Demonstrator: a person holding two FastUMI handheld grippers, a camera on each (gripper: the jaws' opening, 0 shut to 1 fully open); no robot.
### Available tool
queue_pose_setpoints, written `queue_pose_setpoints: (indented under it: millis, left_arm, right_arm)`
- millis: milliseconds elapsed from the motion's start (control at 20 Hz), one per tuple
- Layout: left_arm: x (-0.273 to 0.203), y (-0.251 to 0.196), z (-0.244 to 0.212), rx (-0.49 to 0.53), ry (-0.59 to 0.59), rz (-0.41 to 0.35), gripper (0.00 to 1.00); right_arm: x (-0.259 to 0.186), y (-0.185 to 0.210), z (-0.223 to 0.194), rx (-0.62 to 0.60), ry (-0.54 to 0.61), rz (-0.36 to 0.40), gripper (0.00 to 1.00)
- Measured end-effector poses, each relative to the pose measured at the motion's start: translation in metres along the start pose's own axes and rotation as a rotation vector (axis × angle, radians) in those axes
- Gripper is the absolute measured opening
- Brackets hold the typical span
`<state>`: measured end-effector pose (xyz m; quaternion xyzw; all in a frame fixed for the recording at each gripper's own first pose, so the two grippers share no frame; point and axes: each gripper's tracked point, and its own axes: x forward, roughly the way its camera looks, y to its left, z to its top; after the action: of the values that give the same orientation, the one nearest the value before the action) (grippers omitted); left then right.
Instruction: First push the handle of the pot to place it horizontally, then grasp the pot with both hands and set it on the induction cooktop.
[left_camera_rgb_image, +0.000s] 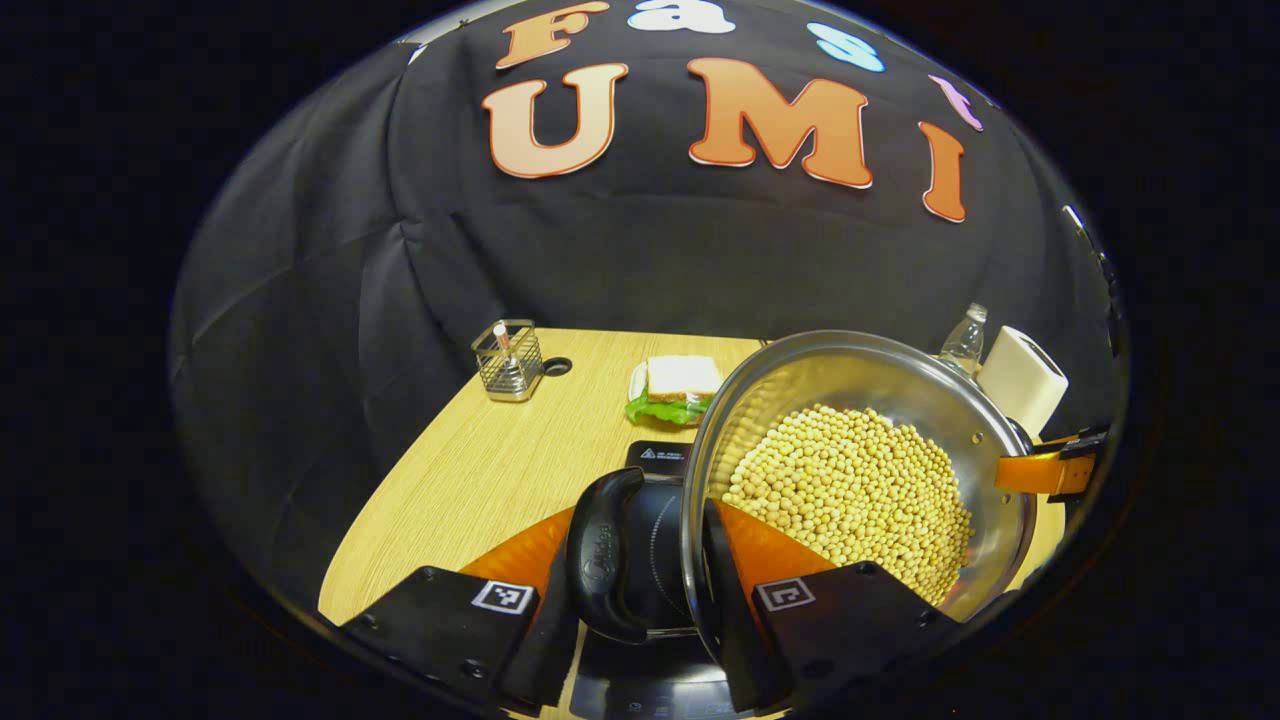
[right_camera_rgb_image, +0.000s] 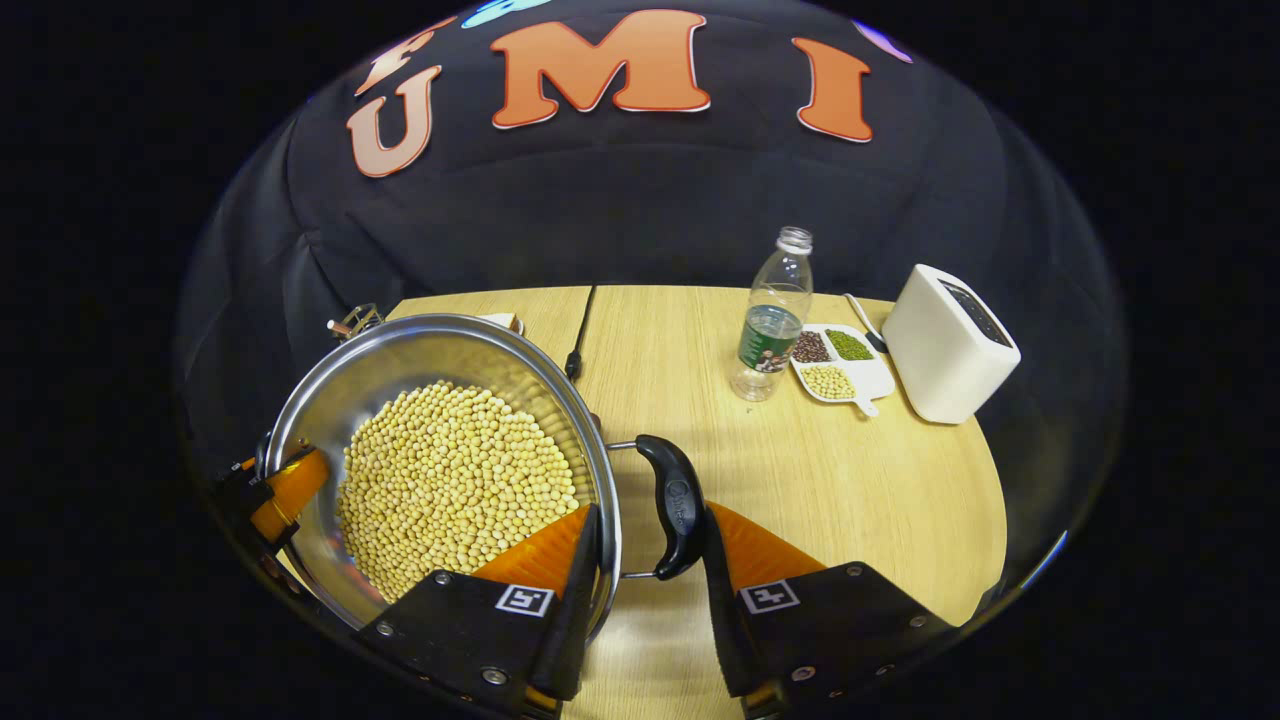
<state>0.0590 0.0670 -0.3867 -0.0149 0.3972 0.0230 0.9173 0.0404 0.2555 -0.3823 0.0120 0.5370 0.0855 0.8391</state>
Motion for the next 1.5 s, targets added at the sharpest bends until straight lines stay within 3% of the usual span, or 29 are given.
queue_pose_setpoints:
  millis: [50,150,500,550,600,850,900,950,1050,1100,1250,1350,1500]
  left_arm:
    - [0.004,0.006,-0.003,-0.006,0.003,0.006,0.63]
    - [0.01,0.015,-0.008,-0.011,0.012,0.016,0.67]
    - [0.039,0.028,-0.03,-0.032,0.059,0.016,0.64]
    - [0.041,0.027,-0.031,-0.034,0.063,0.013,0.7]
    - [0.043,0.027,-0.032,-0.038,0.067,0.01,0.64]
    - [0.047,0.026,-0.033,-0.043,0.067,0.003,0.63]
    - [0.049,0.026,-0.033,-0.051,0.07,0.0,0.66]
    - [0.052,0.026,-0.036,-0.055,0.075,-0.002,0.66]
    - [0.053,0.027,-0.041,-0.037,0.108,0.016,0.68]
    - [0.051,0.026,-0.034,-0.027,0.079,0.013,0.72]
    - [0.046,0.033,-0.023,0.022,0.037,0.058,0.78]
    - [0.026,0.034,0.008,0.062,-0.06,0.1,0.76]
    - [-0.015,0.023,0.058,0.079,-0.219,0.117,0.8]
  right_arm:
    - [0.004,0.005,0.0,-0.007,-0.001,0.003,0.53]
    - [0.014,0.014,0.0,-0.018,0.006,0.009,0.53]
    - [0.035,0.031,-0.007,-0.045,0.039,0.007,0.54]
    - [0.036,0.031,-0.009,-0.045,0.048,0.006,0.54]
    - [0.037,0.032,-0.009,-0.044,0.051,0.004,0.54]
    - [0.036,0.032,-0.009,-0.052,0.041,-0.008,0.53]
    - [0.039,0.034,-0.009,-0.047,0.045,-0.005,0.58]
    - [0.04,0.033,-0.008,-0.048,0.044,-0.002,0.53]
    - [0.043,0.034,-0.006,-0.073,0.033,0.011,0.54]
    - [0.042,0.036,-0.003,-0.08,0.016,0.018,0.63]
    - [0.026,0.037,-0.002,-0.086,-0.022,0.05,0.69]
    - [0.009,0.031,0.011,-0.091,-0.084,0.061,0.74]
    - [-0.027,0.017,0.037,-0.104,-0.229,0.056,0.8]
